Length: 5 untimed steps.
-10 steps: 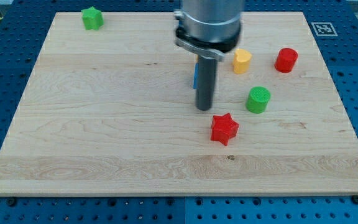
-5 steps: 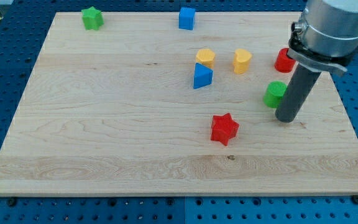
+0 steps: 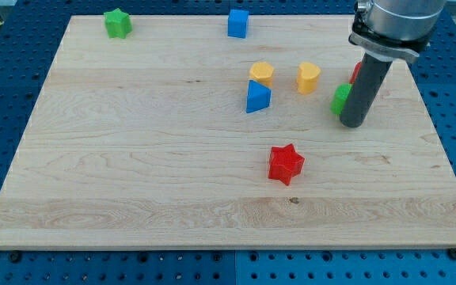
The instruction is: Slide the green circle diagonally top right to the yellow heart
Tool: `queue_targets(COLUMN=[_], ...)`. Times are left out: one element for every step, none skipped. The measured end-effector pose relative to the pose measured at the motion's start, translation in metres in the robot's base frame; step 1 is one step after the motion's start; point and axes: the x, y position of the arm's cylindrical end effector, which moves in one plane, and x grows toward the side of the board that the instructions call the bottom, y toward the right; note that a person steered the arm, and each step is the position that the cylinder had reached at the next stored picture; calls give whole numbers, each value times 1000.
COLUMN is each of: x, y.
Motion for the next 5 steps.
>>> queue_targets(x=[-25, -53, -80, -98, -100], y=[4, 12, 14, 14, 7])
